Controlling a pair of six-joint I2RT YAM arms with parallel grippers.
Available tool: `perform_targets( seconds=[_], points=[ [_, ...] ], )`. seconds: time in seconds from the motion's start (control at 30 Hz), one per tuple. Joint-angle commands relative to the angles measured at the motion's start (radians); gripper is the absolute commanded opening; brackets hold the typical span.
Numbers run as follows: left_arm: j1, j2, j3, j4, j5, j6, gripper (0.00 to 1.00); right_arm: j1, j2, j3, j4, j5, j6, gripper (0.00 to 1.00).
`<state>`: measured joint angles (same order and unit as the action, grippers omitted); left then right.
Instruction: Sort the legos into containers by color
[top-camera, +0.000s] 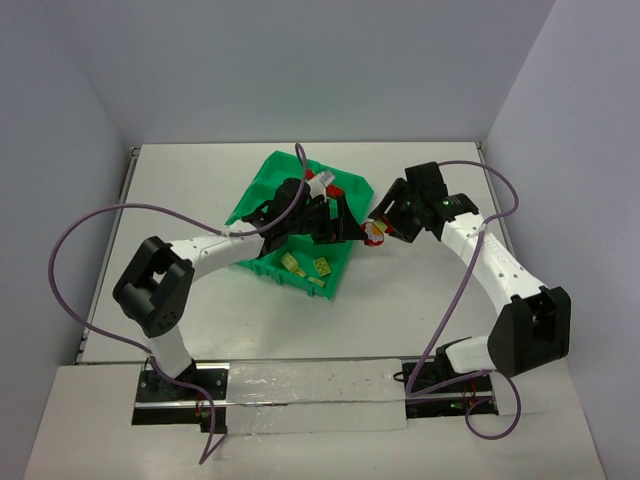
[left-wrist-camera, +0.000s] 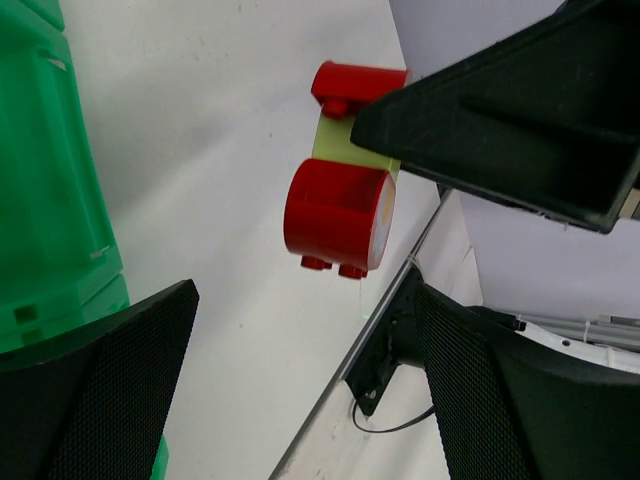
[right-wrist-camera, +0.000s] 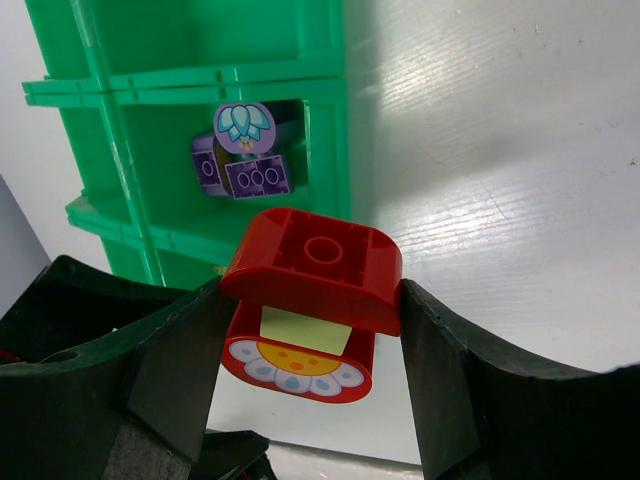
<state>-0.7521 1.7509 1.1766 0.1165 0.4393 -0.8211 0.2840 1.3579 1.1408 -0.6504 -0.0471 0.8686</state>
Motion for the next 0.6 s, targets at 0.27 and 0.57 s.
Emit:
perform_targets(
  seconds=[0.27,0.57],
  points=[
    [-0.007,0.082,0.116,0.091,0.068,-0.041,0.90,0.018,-0.051,0.040,-0.008,-0.016,-0.011,0.40],
    [-0.007,0.080,0.141,0.068,0.069,-0.029,0.75,0.018,-0.036,0.043,0.002,-0.033,-0.003,0.41]
  ],
)
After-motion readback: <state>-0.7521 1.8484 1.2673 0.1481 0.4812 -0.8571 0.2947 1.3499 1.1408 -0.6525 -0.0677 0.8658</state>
